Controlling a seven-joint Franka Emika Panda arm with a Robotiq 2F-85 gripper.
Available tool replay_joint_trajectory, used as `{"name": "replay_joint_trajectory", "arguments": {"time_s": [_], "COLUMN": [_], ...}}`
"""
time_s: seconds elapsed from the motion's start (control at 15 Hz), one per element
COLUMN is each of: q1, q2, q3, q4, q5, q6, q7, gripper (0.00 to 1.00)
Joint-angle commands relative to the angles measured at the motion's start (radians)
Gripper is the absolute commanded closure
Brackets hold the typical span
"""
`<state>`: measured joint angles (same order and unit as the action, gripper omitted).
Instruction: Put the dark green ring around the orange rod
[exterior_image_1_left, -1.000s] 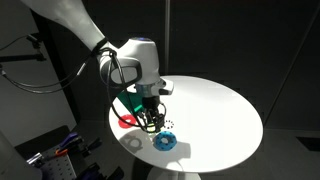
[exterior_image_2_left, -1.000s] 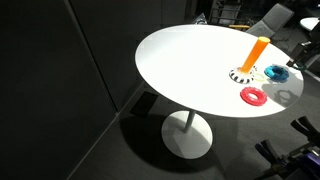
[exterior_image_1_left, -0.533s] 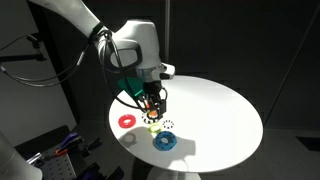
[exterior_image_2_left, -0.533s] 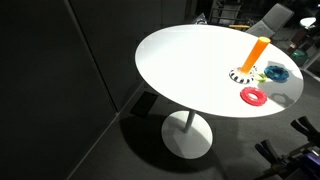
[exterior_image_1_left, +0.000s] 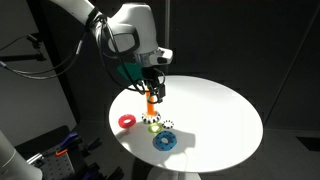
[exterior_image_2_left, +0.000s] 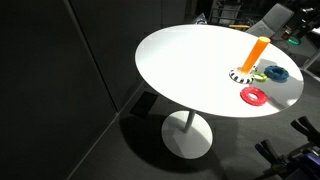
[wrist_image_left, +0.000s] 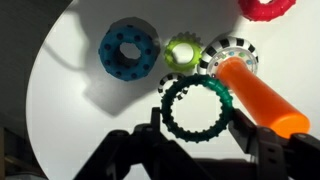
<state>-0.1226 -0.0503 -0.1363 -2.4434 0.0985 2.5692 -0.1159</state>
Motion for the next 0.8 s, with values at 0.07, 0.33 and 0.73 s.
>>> {"name": "replay_joint_trajectory", "arguments": {"time_s": [0.07,0.33,0.73], "q1": [0.024,0.049,0.075], "q2": [-0.047,-0.066,-0.045], "q3": [0.017,0.029,0.045], "q4": [0.019,0.023,0.037], "q5": [0.052,0.083,0.093], "q6": [-0.039,-0.037,-0.038], "q7": [0.009,0.008,0.015], "gripper": [0.56,0.56,0.56]}}
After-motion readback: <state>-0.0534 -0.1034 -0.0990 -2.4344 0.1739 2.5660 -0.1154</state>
